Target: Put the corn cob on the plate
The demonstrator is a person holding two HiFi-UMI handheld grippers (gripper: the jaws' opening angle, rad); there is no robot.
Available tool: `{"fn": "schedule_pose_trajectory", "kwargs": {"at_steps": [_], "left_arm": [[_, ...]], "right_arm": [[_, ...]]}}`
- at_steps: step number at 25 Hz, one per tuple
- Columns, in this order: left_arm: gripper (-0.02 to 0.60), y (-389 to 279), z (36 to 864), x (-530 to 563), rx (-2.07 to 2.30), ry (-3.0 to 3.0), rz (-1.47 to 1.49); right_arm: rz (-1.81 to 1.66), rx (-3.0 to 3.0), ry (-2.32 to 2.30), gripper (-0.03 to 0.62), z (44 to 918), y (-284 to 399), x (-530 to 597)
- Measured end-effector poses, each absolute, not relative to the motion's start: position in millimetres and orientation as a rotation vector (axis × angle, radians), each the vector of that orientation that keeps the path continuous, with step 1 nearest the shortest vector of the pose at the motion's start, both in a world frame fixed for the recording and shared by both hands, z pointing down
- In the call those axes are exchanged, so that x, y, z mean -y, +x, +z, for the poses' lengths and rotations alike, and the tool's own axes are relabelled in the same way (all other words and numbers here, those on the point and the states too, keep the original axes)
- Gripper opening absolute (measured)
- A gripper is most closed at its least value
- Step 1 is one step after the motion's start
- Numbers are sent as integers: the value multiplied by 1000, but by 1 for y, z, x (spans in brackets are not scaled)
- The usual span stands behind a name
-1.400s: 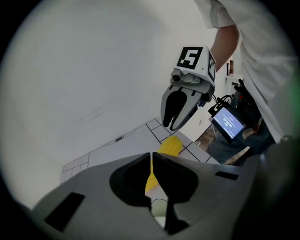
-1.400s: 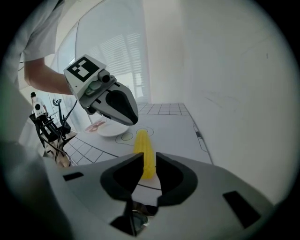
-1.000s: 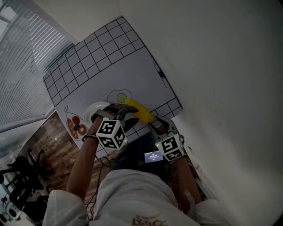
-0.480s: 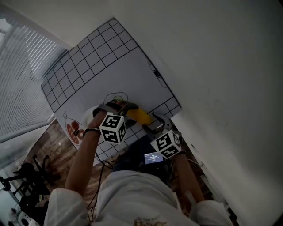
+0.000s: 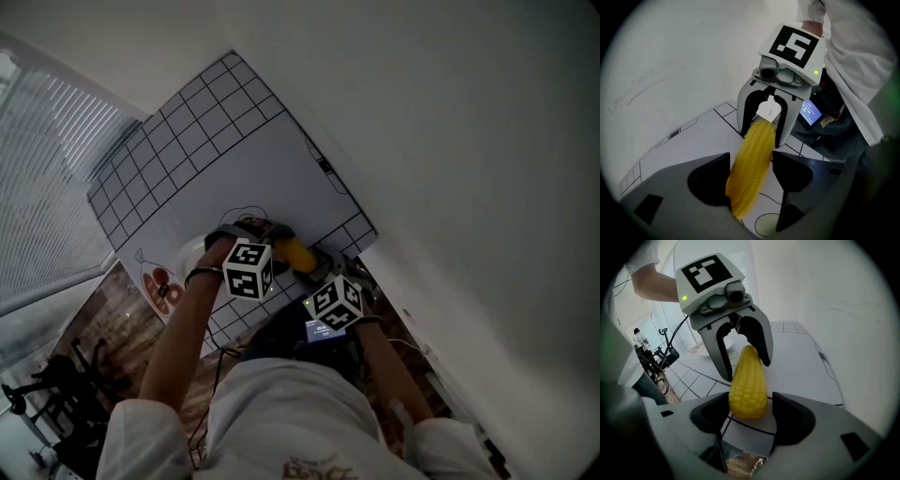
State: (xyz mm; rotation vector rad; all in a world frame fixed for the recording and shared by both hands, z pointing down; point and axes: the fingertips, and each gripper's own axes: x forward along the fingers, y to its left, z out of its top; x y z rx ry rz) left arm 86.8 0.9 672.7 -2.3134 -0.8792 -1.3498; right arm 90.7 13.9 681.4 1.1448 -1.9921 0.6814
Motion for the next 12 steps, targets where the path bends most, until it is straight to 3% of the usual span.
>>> {"fn": "schedule_pose_trajectory", "kwargs": {"at_steps": [12], "left_arm": [[287,87,683,-2,918,-2187,-1365]], "right_arm": [[683,1978,1075,256,683,85,-10]]}}
